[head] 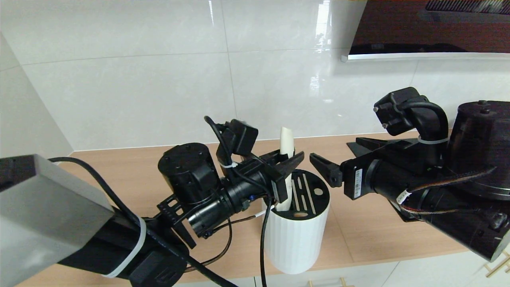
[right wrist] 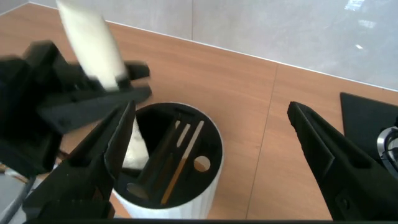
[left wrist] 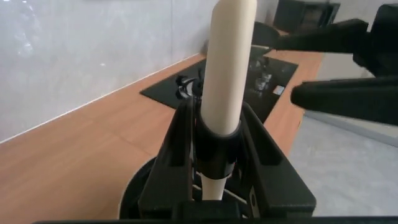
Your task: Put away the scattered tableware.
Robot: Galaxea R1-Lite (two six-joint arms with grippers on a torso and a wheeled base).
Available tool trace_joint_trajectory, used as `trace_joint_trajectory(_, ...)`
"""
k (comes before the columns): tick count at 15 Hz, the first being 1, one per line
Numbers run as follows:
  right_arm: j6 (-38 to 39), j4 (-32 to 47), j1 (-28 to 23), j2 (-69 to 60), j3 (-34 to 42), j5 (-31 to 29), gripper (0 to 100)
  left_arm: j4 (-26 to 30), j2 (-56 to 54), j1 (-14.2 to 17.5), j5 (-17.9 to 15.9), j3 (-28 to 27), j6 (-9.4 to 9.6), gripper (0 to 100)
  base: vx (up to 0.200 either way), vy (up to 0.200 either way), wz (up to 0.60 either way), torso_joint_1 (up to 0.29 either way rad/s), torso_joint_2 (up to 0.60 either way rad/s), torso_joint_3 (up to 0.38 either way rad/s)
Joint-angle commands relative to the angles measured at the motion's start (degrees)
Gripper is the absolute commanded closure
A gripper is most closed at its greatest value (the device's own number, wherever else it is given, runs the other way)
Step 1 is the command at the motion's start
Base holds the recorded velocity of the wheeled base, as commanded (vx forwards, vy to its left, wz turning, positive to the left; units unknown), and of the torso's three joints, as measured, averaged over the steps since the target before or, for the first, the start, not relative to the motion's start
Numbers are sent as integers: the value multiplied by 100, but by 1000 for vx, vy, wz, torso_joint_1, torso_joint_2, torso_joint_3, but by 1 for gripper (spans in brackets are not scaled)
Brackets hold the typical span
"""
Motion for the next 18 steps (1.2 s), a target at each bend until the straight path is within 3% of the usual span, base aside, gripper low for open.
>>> trace_joint_trajectory(1, -1, -3, 2, -9, 0, 2, 0, 75, 471, 6, 0, -31, 7, 100, 0, 0, 0, 0, 0, 0)
trace_joint_trajectory(6, -1, -3, 2, -9, 0, 2, 0, 75, 515, 67, 35, -110, 24, 100, 0, 0, 0, 0, 0, 0)
trace_joint_trajectory(9, -1, -3, 2, 0, 0, 2, 0, 66, 515, 190, 325, -347, 24, 100, 0, 0, 0, 0, 0, 0)
trace_joint_trajectory(10, -1, -3, 2, 0, 0, 2, 0, 66, 515, 243, 352, -400, 24, 0, 0, 0, 0, 0, 0, 0)
trace_joint_trajectory(18, -1, -11, 2, -27, 0, 2, 0, -277, 128, 296, 378, -321, 59, 0, 0, 0, 0, 0, 0, 0)
